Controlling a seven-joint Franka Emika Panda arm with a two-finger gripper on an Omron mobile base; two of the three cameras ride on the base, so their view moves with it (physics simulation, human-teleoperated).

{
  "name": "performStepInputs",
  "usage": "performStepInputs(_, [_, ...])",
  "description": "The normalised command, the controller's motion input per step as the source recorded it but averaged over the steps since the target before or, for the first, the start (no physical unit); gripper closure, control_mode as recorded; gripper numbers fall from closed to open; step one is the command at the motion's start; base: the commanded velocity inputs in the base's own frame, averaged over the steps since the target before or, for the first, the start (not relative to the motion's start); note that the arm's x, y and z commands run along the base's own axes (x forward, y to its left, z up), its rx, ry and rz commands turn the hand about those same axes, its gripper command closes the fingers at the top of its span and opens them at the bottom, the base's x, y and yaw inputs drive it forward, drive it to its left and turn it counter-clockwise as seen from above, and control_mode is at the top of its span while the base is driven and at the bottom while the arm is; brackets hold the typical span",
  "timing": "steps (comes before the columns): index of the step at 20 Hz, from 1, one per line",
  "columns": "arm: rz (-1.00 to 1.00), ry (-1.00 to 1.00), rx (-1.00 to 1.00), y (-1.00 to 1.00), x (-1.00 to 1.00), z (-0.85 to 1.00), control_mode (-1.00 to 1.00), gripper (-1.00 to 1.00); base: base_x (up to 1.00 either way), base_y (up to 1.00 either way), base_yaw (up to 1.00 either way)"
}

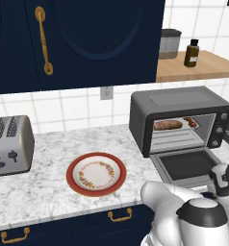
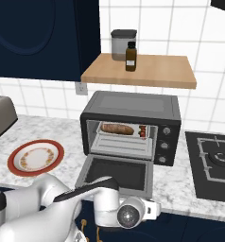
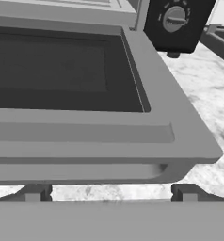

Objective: Pick up the kebab skewer and baguette bread, and place them inside the toaster oven. Close the toaster oven door and start by setting the timer.

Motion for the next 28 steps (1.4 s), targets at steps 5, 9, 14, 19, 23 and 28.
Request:
performStepInputs(5, [0.0, 0.0, 0.0, 0.0, 0.0, -0.23, -1.0, -1.0, 0.0, 0.0, 0.0])
performStepInputs(9, [0.0, 0.0, 0.0, 0.02, 0.05, -0.06, -1.0, -1.0, 0.0, 0.0, 0.0])
performStepInputs(14, [0.0, 0.0, 0.0, 0.02, 0.12, 0.0, -1.0, -1.0, 0.0, 0.0, 0.0])
performStepInputs(19, [0.0, 0.01, 0.0, 0.08, 0.23, 0.0, -1.0, -1.0, 0.0, 0.0, 0.0])
performStepInputs(23, [0.0, 0.0, 0.0, 0.08, 0.25, 0.11, -1.0, -1.0, 0.0, 0.0, 0.0])
performStepInputs(28, [0.0, 0.0, 0.0, 0.07, 0.26, 0.24, -1.0, -1.0, 0.0, 0.0, 0.0])
